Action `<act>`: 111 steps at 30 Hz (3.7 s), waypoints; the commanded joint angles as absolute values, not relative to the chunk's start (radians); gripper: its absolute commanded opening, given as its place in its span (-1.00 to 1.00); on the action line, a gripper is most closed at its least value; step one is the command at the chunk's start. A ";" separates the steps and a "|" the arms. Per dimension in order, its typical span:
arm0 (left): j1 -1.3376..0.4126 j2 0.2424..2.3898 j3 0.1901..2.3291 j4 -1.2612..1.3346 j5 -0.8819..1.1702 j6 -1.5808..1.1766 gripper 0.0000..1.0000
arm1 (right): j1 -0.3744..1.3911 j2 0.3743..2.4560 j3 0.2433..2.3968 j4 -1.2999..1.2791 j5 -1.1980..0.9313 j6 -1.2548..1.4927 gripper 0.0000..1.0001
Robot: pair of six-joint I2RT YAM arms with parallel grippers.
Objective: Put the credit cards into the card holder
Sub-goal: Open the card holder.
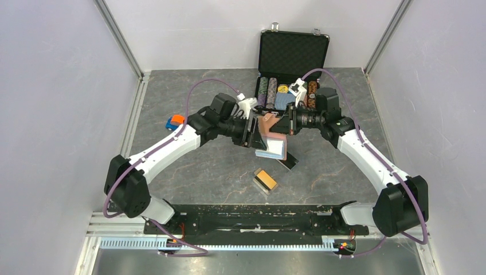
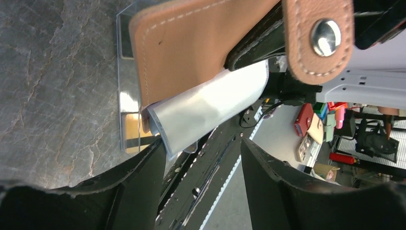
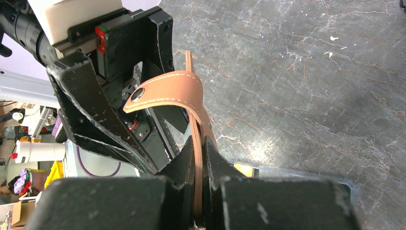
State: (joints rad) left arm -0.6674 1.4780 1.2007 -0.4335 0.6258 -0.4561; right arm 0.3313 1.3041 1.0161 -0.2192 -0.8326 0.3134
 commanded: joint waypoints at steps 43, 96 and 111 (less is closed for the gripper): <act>-0.742 1.535 1.358 -0.606 0.495 -0.336 0.05 | 0.334 1.278 1.010 -0.221 -0.824 0.279 -1.00; -0.677 1.348 0.982 0.127 0.561 -0.795 -0.12 | 0.334 1.263 1.011 -0.231 -0.822 0.283 -1.00; -0.632 1.288 0.868 0.386 0.607 -0.943 0.15 | 0.334 1.246 0.994 -0.188 -0.834 0.334 -1.00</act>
State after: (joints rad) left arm -0.6453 1.3266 0.8917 0.1925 0.5709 -0.8513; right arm 0.3298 1.2705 1.0035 -0.2207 -0.8143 0.3122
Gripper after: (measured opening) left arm 0.561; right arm 0.022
